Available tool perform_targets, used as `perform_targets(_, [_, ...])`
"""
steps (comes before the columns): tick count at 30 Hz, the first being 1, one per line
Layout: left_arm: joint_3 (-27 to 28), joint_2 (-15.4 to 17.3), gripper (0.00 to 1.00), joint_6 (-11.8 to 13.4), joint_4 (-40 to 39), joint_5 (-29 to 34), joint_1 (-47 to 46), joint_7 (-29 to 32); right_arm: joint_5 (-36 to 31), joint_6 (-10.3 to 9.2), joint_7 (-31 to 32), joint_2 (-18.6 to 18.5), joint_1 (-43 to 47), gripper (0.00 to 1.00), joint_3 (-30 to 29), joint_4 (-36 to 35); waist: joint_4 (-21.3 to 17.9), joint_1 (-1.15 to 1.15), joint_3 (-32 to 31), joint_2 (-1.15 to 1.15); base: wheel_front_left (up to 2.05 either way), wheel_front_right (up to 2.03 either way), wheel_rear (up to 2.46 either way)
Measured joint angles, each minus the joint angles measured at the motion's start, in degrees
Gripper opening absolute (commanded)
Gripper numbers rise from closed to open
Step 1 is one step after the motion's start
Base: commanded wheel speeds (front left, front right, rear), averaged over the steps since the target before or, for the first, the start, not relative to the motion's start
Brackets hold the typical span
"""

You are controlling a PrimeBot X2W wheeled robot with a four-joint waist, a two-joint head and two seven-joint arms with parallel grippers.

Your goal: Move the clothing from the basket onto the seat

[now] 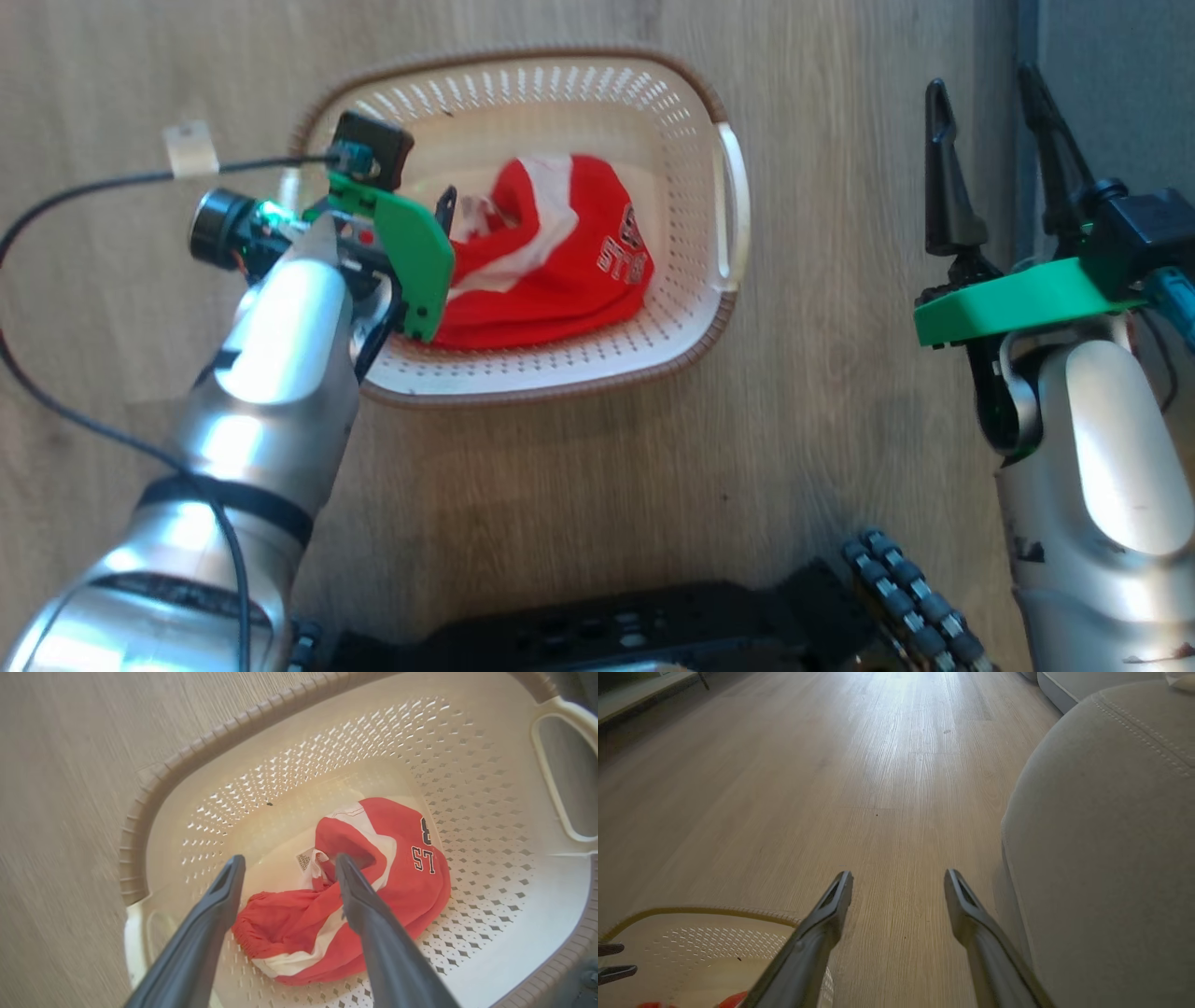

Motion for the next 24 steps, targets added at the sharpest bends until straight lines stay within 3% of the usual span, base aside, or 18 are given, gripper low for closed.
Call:
perform_targets(16, [-10.1, 0.0, 1.0, 4.0, 7.9, -8.1, -6.7, 5.4, 0.0, 0.0, 0.0, 0.0, -2.0, 1.0, 0.6, -2.0, -3.4, -0.01, 7.0, 0.0, 0.0, 0.0, 0.0])
perform_targets(24, [-13.1, 0.0, 1.0, 3.7, 9.6, -11.2, -8.1, 5.3, 0.5, 0.0, 0.0, 0.0, -2.0, 1.0, 1.0, -2.8, -4.6, -0.02, 9.0, 0.0, 0.0, 0.0, 0.0])
